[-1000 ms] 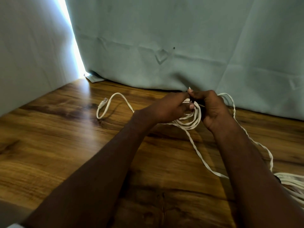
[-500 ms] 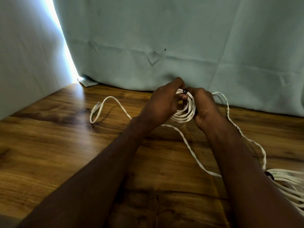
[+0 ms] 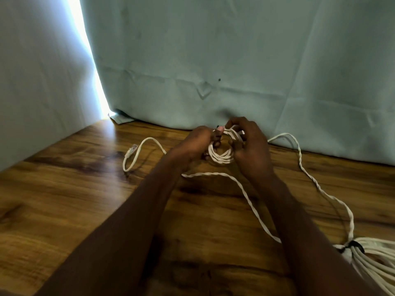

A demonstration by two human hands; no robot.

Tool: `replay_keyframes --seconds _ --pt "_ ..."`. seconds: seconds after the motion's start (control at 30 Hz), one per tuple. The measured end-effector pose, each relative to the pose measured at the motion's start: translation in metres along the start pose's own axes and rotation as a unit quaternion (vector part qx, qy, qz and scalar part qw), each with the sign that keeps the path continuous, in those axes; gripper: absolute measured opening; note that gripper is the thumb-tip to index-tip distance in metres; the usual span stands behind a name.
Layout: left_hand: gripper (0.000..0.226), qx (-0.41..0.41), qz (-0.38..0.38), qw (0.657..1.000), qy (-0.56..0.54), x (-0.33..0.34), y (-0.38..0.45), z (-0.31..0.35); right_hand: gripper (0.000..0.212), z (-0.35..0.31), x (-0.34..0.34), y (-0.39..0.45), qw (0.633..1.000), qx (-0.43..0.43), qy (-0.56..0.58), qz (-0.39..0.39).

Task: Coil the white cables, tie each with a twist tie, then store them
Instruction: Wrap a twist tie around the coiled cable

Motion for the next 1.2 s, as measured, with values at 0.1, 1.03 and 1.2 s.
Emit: replay_keyframes --seconds 0.1,1.03,1.2 --pt "0.031 -0.052 -0.024 0.995 -0.077 0.001 -0.003 0.003 0.044 0.001 0.002 0.001 1.000 -0.009 0.003 0.011" --pt "0.036 -0.071 0.000 0.990 -0.122 0.009 -0.009 0.005 0.014 -0.004 0.009 0.002 0.990 -0.002 -0.083 0.110" --pt "0.035 -0.027 0.036 0.998 -0.051 0.019 -0.009 0.007 0.016 0.000 0.011 0.008 0.986 0.103 0.066 0.110"
Point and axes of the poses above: each hand's wrist, its own y-axis towards the middle knuckle, its own x-axis out of the palm, z = x × y, the point moved 1 cm from there along y, towards the middle knuckle, and after that the axes turned 13 degrees about x, right-handed, at the moved point
